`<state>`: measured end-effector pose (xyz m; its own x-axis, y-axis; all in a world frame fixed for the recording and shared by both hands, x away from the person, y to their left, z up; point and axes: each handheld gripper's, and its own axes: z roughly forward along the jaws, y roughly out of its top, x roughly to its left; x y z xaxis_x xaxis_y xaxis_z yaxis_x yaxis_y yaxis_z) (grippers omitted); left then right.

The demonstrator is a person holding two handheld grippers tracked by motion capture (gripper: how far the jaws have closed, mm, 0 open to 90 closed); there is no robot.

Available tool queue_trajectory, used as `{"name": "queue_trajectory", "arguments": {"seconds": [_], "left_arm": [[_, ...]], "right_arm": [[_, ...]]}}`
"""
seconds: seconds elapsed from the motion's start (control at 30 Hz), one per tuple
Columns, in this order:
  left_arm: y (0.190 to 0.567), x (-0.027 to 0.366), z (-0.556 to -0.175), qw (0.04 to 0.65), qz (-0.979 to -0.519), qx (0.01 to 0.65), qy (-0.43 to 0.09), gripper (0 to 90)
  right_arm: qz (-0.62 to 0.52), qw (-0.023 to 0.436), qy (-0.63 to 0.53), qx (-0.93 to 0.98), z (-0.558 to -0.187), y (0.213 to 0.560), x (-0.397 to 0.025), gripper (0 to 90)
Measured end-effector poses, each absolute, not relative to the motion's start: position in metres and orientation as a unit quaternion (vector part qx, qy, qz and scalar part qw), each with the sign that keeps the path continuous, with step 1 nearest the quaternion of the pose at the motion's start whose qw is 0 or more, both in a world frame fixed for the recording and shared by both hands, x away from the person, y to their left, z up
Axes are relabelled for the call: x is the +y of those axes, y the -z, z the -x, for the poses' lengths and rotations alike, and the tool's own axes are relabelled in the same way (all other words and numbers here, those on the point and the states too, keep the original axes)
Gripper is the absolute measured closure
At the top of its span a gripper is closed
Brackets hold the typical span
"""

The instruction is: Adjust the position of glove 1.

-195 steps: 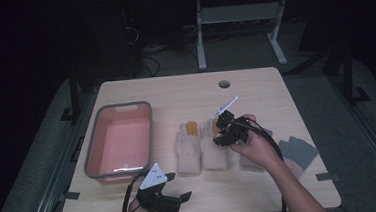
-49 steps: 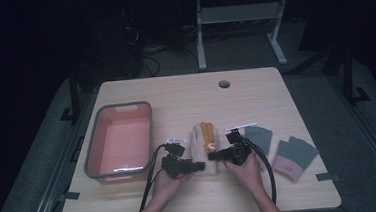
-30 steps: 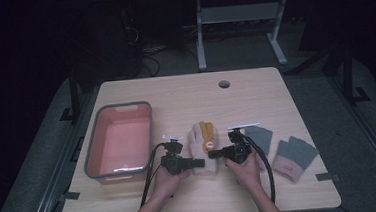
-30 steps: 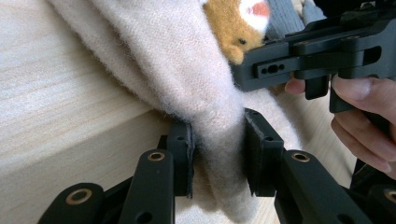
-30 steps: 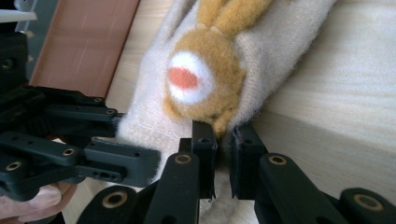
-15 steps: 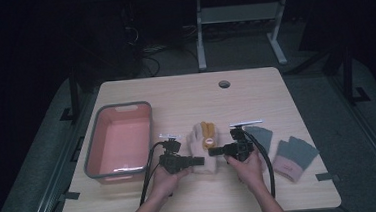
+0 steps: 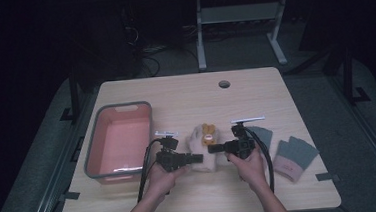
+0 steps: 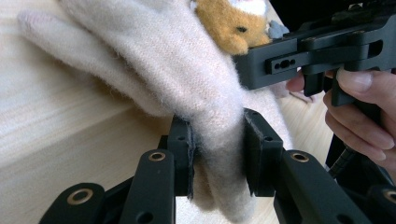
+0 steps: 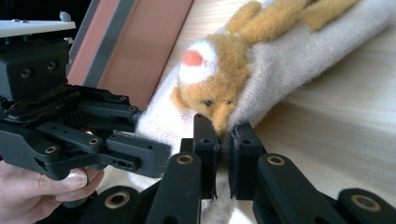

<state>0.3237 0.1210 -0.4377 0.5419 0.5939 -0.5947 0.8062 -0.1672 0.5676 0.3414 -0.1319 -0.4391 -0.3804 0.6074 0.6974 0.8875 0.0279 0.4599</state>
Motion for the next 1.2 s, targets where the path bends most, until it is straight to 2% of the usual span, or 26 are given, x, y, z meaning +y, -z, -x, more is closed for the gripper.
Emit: {"name": "queue_trajectory", "arguments": {"seconds": [1.2], "left_arm": [[0.378,0.147,-0.341,0.475,-0.754,0.441,0.103,67.6]], "right_arm": [[0.503,0.145,0.479,-0.705,-0.360,0.379,-0.114,83.5]]}}
